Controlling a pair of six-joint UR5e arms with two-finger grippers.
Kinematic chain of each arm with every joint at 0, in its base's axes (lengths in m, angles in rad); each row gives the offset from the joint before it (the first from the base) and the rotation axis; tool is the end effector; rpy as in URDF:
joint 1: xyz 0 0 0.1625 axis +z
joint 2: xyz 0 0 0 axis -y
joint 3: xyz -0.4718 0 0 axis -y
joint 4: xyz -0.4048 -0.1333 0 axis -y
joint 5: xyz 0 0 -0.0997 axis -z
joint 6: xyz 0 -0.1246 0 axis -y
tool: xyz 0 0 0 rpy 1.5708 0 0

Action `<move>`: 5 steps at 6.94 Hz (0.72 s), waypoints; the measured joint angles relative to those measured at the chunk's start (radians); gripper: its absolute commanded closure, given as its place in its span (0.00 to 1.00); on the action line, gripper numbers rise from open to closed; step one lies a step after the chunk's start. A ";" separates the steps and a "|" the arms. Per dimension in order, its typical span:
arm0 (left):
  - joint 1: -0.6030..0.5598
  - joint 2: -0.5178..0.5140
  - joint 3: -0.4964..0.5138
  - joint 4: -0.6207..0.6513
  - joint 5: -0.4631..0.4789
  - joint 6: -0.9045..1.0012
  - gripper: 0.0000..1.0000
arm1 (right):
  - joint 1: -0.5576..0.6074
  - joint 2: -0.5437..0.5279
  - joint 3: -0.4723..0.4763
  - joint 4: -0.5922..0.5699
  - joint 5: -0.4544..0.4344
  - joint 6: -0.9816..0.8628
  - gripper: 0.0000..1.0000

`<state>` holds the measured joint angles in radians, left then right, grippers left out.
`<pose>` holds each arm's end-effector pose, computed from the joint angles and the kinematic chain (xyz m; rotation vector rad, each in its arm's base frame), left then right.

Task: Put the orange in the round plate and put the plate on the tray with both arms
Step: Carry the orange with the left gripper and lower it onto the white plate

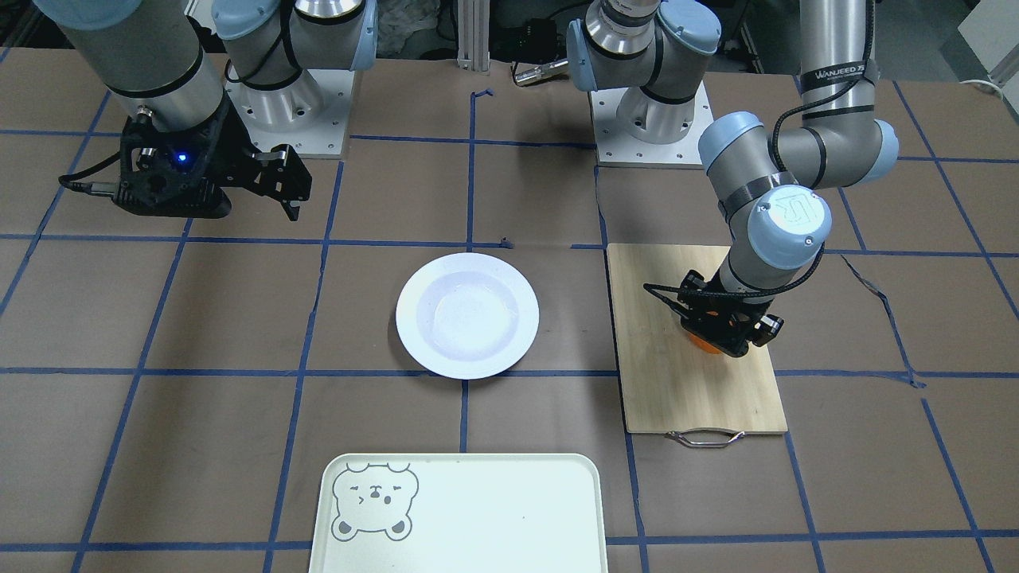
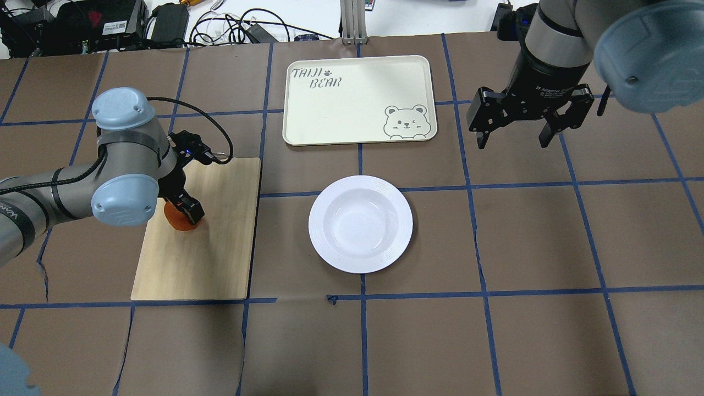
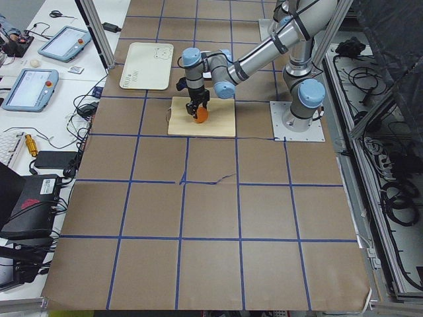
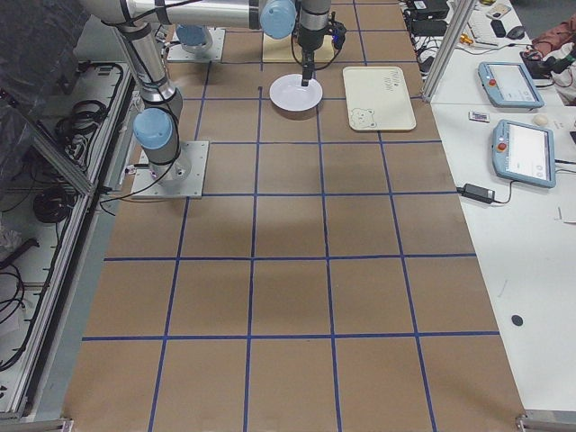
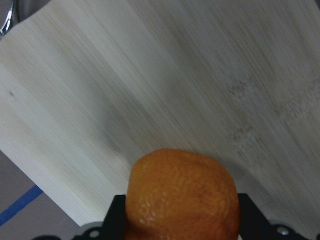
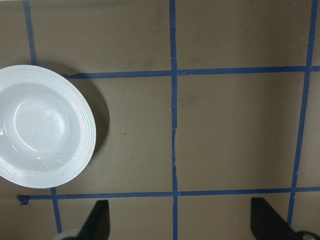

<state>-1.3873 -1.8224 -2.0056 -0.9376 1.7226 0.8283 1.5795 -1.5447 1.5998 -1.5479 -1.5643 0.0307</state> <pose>-0.0170 -0.5357 0.2346 0.9656 2.8711 0.1821 0.1385 -0.5050 0.4799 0.0349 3.1341 0.1225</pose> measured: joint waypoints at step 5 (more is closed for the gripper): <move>-0.259 0.015 0.299 -0.332 -0.180 -0.769 1.00 | 0.000 0.000 0.000 0.002 0.000 0.000 0.00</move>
<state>-1.6462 -1.8072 -1.7063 -1.2700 1.5423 0.0597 1.5792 -1.5447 1.6000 -1.5456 -1.5646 0.0307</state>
